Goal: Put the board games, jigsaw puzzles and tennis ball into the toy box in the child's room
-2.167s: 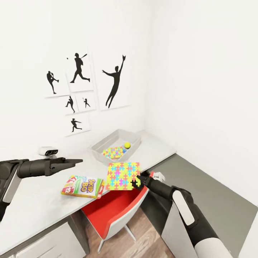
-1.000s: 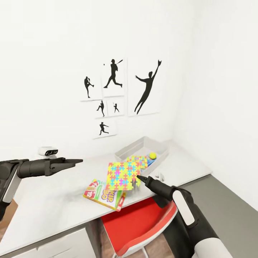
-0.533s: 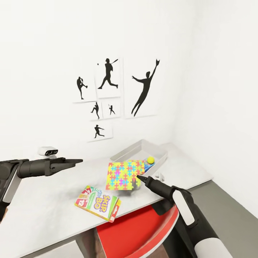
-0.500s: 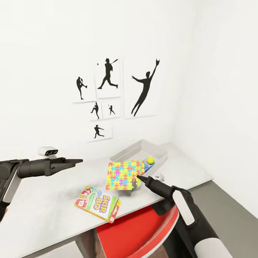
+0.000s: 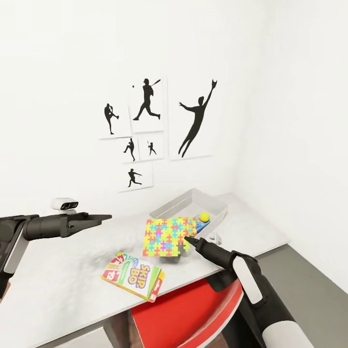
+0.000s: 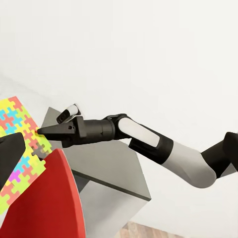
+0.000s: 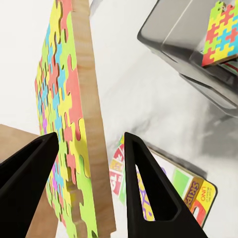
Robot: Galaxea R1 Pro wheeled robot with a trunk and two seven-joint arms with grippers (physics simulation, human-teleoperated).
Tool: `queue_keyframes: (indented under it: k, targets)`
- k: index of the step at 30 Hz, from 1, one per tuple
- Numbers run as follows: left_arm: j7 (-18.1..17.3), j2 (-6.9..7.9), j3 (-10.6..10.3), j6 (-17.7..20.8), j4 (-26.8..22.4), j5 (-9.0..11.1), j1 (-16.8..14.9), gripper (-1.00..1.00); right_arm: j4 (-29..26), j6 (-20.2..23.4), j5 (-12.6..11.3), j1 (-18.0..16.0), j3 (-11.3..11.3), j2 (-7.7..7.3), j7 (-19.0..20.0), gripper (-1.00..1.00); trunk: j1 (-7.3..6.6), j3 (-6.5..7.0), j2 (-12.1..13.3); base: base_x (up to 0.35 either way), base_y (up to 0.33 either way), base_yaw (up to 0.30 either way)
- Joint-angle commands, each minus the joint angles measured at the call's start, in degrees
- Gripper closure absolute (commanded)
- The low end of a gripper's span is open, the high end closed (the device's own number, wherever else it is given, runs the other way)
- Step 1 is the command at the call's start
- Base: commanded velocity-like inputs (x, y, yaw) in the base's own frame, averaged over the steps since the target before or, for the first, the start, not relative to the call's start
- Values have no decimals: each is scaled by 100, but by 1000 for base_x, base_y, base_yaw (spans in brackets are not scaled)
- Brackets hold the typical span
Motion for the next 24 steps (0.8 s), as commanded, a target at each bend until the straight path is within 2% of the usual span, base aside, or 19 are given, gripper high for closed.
queue_keyframes:
  k: [1, 19, 24]
  targets:
    - [-21, 2, -2, 61, -1, -1, -5, -100, -2, 29, -11, -5, -7, 2, 5, 100, 4, -13, -13, 0, 0, 0]
    - [-21, 2, -2, 61, -1, -1, -5, -100, -14, 29, -11, -5, -18, 0, 13, 100, 4, -13, -13, 40, 49, 0]
    - [-21, 2, -2, 61, -1, -5, -5, -100, -304, 56, -15, 1, -19, -20, -1, 100, 4, -13, -13, 3, 3, 0]
